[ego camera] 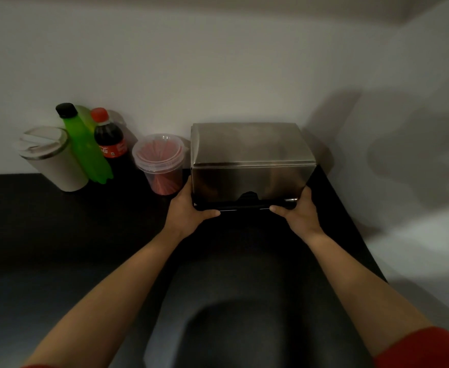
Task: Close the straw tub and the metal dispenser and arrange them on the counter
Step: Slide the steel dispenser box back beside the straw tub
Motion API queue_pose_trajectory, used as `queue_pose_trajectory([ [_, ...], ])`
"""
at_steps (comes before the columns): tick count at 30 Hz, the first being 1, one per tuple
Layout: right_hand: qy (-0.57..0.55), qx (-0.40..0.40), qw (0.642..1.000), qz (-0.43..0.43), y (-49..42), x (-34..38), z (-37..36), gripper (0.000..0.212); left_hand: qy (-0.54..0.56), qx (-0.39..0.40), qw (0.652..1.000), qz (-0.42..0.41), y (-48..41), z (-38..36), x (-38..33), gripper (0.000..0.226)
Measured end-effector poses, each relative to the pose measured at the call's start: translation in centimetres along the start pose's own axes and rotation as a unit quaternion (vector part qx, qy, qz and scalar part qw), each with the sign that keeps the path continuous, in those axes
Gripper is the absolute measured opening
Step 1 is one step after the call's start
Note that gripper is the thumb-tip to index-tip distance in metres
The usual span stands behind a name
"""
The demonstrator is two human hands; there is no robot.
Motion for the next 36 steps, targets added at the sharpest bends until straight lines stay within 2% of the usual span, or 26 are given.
queue_pose_trajectory([
  [16,-0.023,-0.013,1.0,-0.011,0.03,-0.51,-0.39,0.086,0.004,0.027,1.0,0.001,-0.16,0.08,0.12,0.092],
  [36,0.0,-0.022,1.0,0.003,0.2,-0.05,-0.36,0.086,0.01,-0.021,0.999,-0.022,0.48,0.38,-0.68,0.092],
])
Point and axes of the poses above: each hand's wrist, its own y-axis away from the middle knuckle, its own z-axis out of the back of the hand, x = y × z, the point moved 6 cm from there along -y, towards the middle knuckle, and after that the axes turned 8 degrees about -z, right-handed, at the moved point
